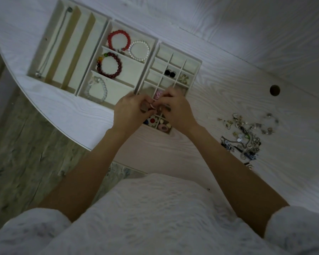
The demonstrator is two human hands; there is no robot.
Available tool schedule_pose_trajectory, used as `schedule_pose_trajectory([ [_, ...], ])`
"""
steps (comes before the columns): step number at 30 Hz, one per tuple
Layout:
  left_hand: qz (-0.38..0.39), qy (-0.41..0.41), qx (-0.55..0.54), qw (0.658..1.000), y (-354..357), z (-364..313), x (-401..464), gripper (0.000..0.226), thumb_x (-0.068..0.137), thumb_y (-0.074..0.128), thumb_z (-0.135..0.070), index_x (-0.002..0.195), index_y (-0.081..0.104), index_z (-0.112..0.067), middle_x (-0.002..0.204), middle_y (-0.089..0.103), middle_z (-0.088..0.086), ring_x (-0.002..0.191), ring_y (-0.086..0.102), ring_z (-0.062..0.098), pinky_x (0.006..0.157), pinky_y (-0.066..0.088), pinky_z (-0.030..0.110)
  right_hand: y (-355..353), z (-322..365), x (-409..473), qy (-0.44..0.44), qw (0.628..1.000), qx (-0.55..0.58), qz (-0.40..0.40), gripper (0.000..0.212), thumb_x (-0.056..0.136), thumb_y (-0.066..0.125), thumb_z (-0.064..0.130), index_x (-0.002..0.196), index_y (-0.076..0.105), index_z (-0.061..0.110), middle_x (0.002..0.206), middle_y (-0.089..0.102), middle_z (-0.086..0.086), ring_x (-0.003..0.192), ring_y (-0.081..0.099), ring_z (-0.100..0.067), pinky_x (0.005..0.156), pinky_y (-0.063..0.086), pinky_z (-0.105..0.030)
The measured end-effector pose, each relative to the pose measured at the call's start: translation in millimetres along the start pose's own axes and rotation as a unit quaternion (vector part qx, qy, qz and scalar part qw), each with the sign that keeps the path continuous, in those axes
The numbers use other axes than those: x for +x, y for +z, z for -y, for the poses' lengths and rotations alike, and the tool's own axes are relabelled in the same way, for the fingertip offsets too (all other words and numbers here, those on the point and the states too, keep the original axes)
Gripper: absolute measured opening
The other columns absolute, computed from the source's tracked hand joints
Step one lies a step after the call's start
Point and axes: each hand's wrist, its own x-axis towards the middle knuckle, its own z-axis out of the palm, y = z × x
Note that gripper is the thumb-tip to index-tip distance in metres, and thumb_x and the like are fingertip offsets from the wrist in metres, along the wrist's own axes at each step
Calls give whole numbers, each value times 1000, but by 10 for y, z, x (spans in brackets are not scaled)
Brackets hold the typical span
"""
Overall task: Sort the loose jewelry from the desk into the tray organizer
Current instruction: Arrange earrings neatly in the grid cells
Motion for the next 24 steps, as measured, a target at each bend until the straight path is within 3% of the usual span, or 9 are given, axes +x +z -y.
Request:
schedule_pose_trajectory([
  [4, -59, 14, 40, 997, 18, -59, -5, 25, 65, 84, -28, 82, 70, -16, 67, 63, 7, 63, 59, 24, 56, 38, 23, 0, 25, 11, 8, 1000, 16, 2, 17, 76, 65, -1, 83, 75, 12, 88, 60, -8, 85, 45, -11, 70, 36, -23],
  [7, -79, 43, 52, 995, -6, -63, -7, 17, 67, 81, -19, 79, 69, -15, 64, 60, 6, 59, 57, 24, 56, 35, 21, -51, 43, 31, 35, 999, 21, 8, 11, 80, 62, 6, 89, 65, 12, 91, 58, -3, 86, 49, -15, 70, 42, -28],
  [12, -63, 117, 75, 988, 7, -19, -18, 18, 71, 76, -21, 86, 69, -14, 69, 66, 4, 67, 59, 24, 61, 44, 29, -57, 24, 26, 13, 996, -16, 82, 36, 84, 62, 9, 119, 54, 12, 110, 65, -3, 104, 50, -25, 73, 45, -35],
  [15, -70, 126, 68, 987, 1, 14, 6, 25, 72, 78, -24, 89, 65, -12, 74, 66, 1, 71, 55, 19, 65, 38, 29, -43, -33, 12, -8, 998, -30, 57, 25, 83, 65, 12, 108, 60, 12, 102, 68, -2, 96, 51, -24, 69, 44, -35],
  [19, -54, 165, 72, 982, -19, 96, 32, 26, 74, 76, -27, 89, 61, -11, 74, 65, 2, 74, 50, 18, 65, 32, 27, -47, -50, 33, -36, 998, -48, 24, 14, 81, 66, 25, 87, 66, 11, 91, 63, -4, 85, 42, -18, 68, 25, -20],
  [22, -61, 196, 127, 970, -22, 136, 54, 22, 77, 73, -30, 86, 63, -12, 70, 64, 3, 71, 52, 22, 63, 28, 28, -61, -50, 43, -36, 997, -59, 30, 28, 81, 58, 38, 83, 66, 12, 94, 58, -6, 88, 42, -18, 70, 26, -20],
  [24, -71, 217, 158, 961, -29, 118, 83, 19, 76, 74, -25, 85, 64, -12, 69, 64, 3, 69, 53, 24, 62, 26, 29, -48, -42, 36, -35, 996, -79, 33, 22, 79, 63, 32, 81, 66, 11, 97, 57, -9, 89, 46, -23, 69, 34, -25],
])
